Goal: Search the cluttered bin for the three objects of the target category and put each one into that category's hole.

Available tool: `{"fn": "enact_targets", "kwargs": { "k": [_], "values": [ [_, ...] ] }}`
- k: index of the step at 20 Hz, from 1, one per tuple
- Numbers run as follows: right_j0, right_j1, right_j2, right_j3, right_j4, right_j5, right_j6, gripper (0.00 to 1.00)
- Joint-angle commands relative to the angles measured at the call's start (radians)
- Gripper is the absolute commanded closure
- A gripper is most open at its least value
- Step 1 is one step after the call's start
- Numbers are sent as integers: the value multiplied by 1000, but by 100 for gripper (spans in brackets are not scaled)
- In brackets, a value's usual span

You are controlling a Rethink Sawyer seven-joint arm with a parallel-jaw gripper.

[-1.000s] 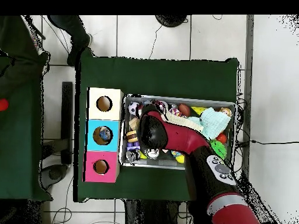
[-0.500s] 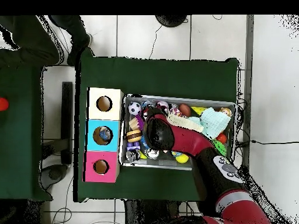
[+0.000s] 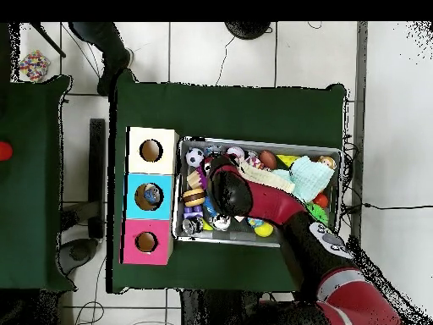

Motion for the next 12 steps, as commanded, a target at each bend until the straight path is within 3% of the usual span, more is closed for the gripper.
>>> {"fn": "enact_targets", "kwargs": {
  "k": [1,7,12],
  "values": [
    [-50,67,115,-21,-43,79,108,0],
    [-81,76,160,-11,-84,-3,119,0],
    [-59,48,122,-21,-99,5,120,0]
  ]
}}
